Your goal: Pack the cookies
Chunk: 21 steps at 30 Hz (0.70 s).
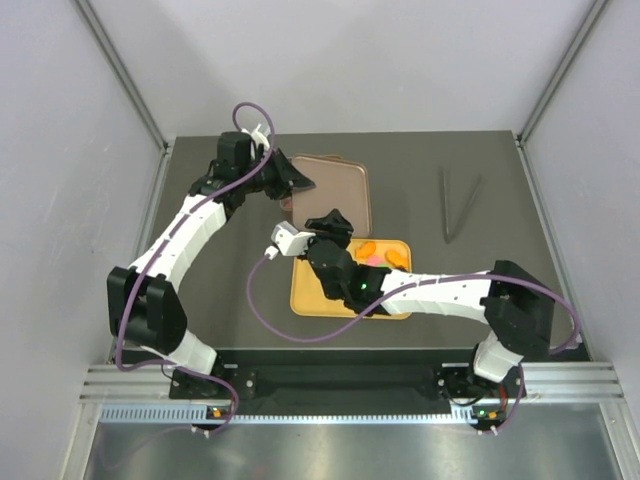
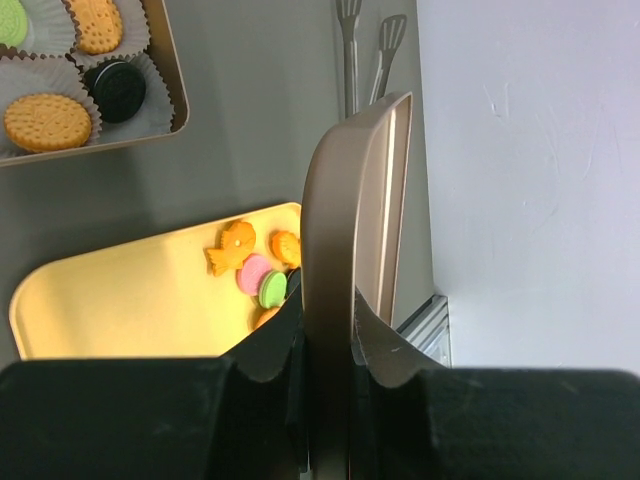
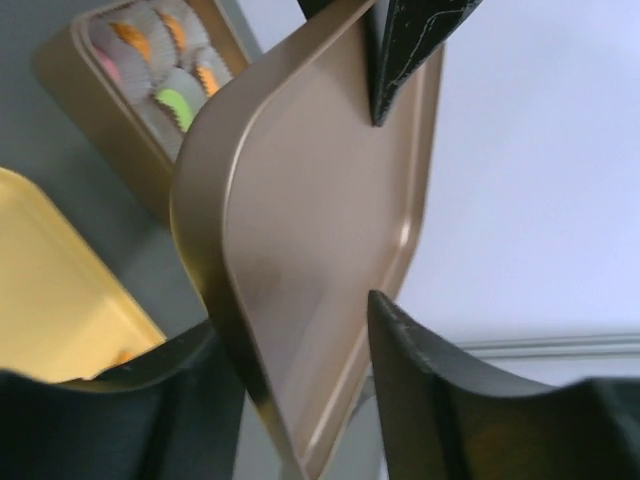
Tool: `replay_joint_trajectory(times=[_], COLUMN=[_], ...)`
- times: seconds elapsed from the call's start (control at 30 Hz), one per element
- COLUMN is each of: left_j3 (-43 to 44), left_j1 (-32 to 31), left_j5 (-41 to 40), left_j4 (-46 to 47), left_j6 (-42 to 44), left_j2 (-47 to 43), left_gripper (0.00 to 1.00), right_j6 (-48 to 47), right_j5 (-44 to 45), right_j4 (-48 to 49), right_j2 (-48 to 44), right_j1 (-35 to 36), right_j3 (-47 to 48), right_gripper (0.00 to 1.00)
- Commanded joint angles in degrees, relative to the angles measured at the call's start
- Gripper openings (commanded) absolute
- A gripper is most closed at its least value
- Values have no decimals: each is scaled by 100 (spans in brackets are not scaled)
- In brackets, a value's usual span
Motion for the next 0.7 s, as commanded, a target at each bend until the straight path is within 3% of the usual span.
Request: replay_joint_trajectory(times=[0.0, 0.13, 0.17, 0.23, 0.27, 0.37, 0.4, 0.5, 0.67], left_j3=[-33, -85, -103, -94, -85, -59, -50, 107, 712], left_j1=[71, 124, 142, 159, 185, 291, 326, 589, 1257], left_j5=[215, 391, 409, 418, 435, 409, 365, -12, -644], left_j4=[333, 455, 482, 526, 517, 605, 657, 623, 614], left_j6=[-89, -203, -229, -230, -238, -256, -239, -124, -1], left_j2=[-339, -356, -374, -374, -374, -374, -391, -357, -172], left_gripper=[0, 0, 1, 6, 11, 42, 58, 77, 82], right_j6=[-758, -1092, -1145, -1294, -1347, -1427, -1427, -1113, 162], right_j5=[470, 602, 628, 654, 672, 681, 681, 663, 207], right_j4=[1321, 1858, 1902, 2122, 2262, 2299, 2194, 1486, -511], right_j2=[116, 186, 204, 239, 239, 169, 152, 11, -392], right_j1=[-26, -35, -35, -35, -35, 0, 17, 70, 79], right_j3=[-142, -151, -134, -90, -81, -63, -37, 111, 472], right_gripper=[45, 25, 13, 0, 0, 0, 0, 0, 0])
